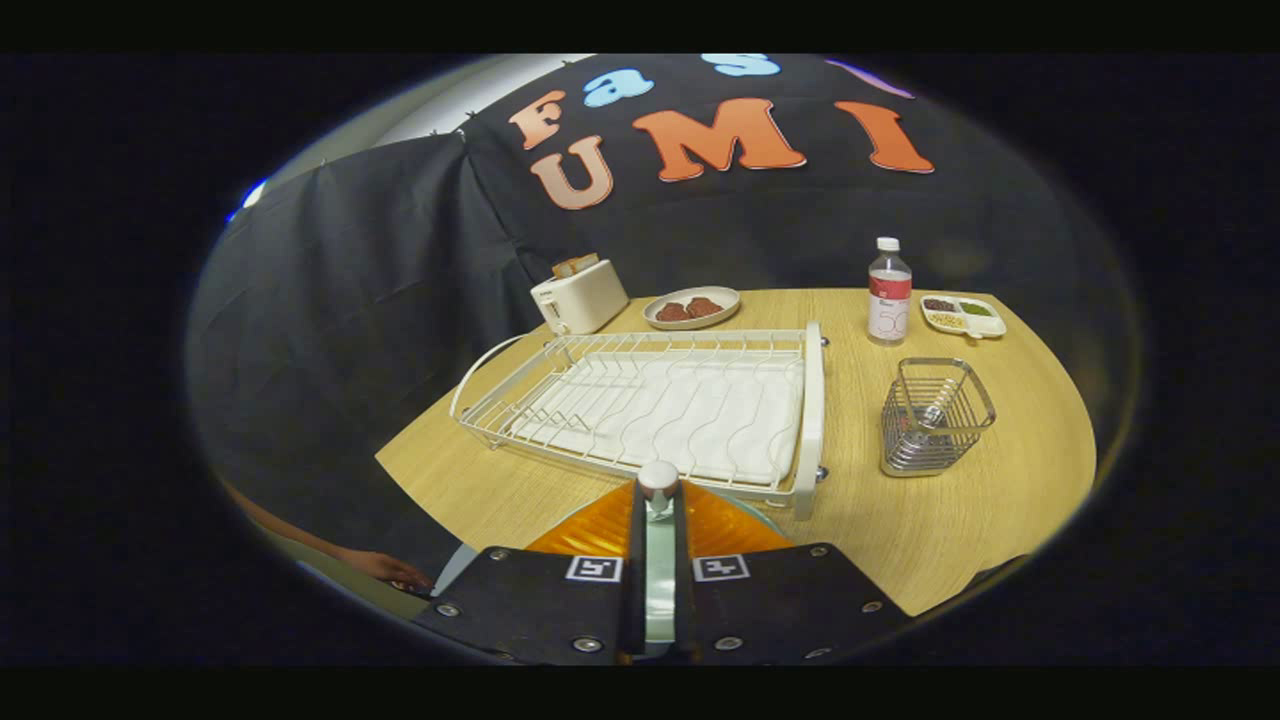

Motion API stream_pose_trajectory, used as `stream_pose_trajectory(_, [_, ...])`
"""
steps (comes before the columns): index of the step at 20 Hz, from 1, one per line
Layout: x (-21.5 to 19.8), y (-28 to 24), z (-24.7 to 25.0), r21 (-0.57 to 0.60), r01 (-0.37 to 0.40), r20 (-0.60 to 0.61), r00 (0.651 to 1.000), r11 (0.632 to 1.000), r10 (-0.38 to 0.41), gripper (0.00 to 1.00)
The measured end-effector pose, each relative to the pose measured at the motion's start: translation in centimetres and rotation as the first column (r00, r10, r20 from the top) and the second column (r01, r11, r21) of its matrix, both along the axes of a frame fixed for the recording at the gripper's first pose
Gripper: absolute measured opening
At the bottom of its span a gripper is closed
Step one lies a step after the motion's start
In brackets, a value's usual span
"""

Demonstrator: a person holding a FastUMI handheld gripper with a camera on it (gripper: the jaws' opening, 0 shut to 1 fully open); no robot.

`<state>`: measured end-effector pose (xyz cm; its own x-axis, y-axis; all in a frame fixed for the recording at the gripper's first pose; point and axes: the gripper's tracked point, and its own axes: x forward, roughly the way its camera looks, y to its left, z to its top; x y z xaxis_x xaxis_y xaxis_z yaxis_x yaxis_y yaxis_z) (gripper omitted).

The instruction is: Take the plate from the dish rack, then take the spoon from the basket and place it into the plate.

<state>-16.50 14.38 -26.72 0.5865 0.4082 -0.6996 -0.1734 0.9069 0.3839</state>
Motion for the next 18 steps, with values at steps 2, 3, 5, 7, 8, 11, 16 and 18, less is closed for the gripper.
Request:
stream_pose_trajectory(2, [-1.0, -0.5, -0.9, 0.002, 0.007, -0.043, 0.999, 1.0, -0.006, 0.13])
stream_pose_trajectory(3, [-1.5, -0.8, -1.4, 0.001, 0.012, -0.071, 0.997, 1.0, -0.011, 0.13])
stream_pose_trajectory(5, [-2.5, -1.4, -2.5, 0.0, 0.03, -0.122, 0.992, 1.0, -0.03, 0.14])
stream_pose_trajectory(7, [-3.2, -1.9, -3.4, 0.011, 0.055, -0.166, 0.985, 0.998, -0.052, 0.17])
stream_pose_trajectory(8, [-3.6, -2.0, -3.8, 0.017, 0.067, -0.187, 0.98, 0.998, -0.062, 0.18])
stream_pose_trajectory(11, [-4.2, -3.0, -4.9, -0.009, 0.083, -0.235, 0.968, 0.997, -0.083, 0.23])
stream_pose_trajectory(16, [-4.5, -4.8, -5.2, -0.044, 0.11, -0.258, 0.959, 0.993, -0.117, 0.61])
stream_pose_trajectory(18, [-4.4, -5.4, -4.9, -0.027, 0.132, -0.272, 0.953, 0.991, -0.135, 0.76])
